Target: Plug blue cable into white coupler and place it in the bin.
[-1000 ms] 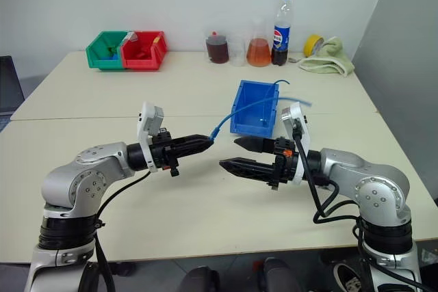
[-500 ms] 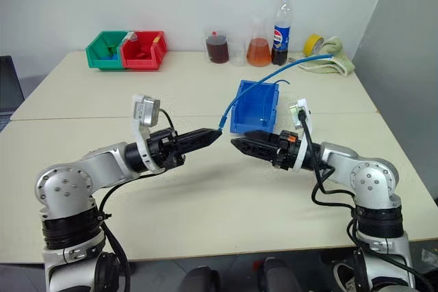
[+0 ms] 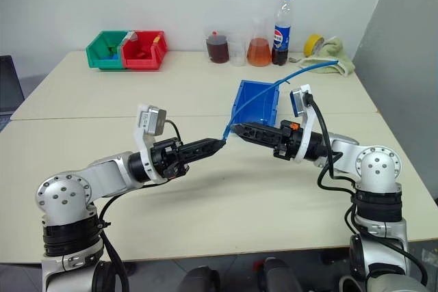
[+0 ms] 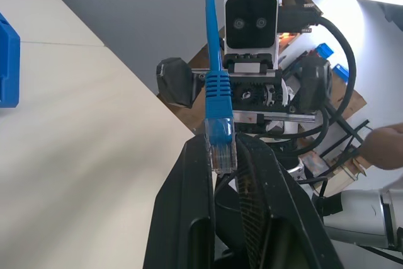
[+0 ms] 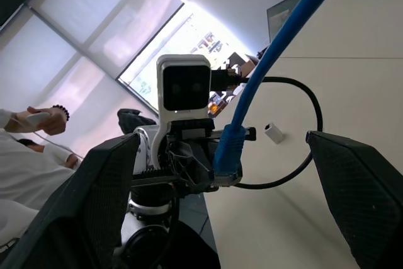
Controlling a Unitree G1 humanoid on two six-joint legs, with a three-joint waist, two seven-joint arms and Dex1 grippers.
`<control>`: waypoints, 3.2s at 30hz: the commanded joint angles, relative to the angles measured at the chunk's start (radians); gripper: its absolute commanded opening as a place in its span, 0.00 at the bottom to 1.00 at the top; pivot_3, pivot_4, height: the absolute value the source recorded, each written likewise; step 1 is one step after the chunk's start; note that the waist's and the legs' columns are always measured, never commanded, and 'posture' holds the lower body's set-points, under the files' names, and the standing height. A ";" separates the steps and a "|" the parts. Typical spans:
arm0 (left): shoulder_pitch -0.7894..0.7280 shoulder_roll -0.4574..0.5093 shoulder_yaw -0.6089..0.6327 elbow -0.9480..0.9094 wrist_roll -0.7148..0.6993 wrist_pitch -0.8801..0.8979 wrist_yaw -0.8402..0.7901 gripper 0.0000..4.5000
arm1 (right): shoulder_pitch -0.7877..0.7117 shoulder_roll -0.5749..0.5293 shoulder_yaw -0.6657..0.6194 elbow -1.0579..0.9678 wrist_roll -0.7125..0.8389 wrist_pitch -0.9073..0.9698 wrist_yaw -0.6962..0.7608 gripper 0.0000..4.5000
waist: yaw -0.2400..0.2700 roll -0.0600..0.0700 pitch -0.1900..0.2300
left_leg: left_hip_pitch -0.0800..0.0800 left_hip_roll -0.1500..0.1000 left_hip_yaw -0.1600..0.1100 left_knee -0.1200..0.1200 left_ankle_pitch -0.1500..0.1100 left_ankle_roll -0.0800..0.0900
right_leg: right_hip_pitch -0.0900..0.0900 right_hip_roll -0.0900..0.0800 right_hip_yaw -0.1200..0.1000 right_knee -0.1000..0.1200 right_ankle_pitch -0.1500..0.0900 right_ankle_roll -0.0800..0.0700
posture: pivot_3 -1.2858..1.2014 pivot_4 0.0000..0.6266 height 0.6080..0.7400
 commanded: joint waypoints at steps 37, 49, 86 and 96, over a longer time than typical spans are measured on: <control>-0.031 0.112 -0.090 0.002 -0.058 -0.078 -0.060 0.05 | -0.142 -0.057 0.094 0.148 -0.195 0.058 0.357 0.51 | 0.000 0.000 0.000 | -0.004 0.000 -0.001 -0.001 0.000 0.000 | -0.001 0.000 -0.001 -0.006 0.000 0.001 | 0.52 0.24 1.00; -0.027 0.110 -0.100 -0.002 -0.056 -0.091 -0.060 0.05 | -0.150 -0.054 0.092 0.160 -0.228 0.060 0.384 0.12 | 0.000 0.000 0.000 | -0.004 0.000 -0.001 -0.001 0.000 0.000 | -0.001 0.000 -0.001 -0.006 0.000 0.001 | 0.52 0.24 1.00; 0.415 0.546 0.235 -0.203 0.207 -0.264 -0.220 1.00 | -0.164 -0.043 0.105 0.176 -0.315 0.022 0.458 0.04 | 0.000 0.005 0.003 | -0.004 0.001 0.000 -0.003 0.000 0.000 | -0.004 0.000 0.000 -0.007 0.000 0.000 | 0.52 0.24 1.00; 0.749 0.493 0.385 0.043 0.865 -0.878 -0.239 1.00 | -0.168 -0.018 0.120 0.194 -0.348 0.008 0.488 0.04 | 0.003 0.005 0.004 | -0.003 0.000 0.002 -0.014 0.000 0.000 | -0.007 -0.002 0.000 -0.009 -0.001 -0.002 | 0.52 0.24 1.00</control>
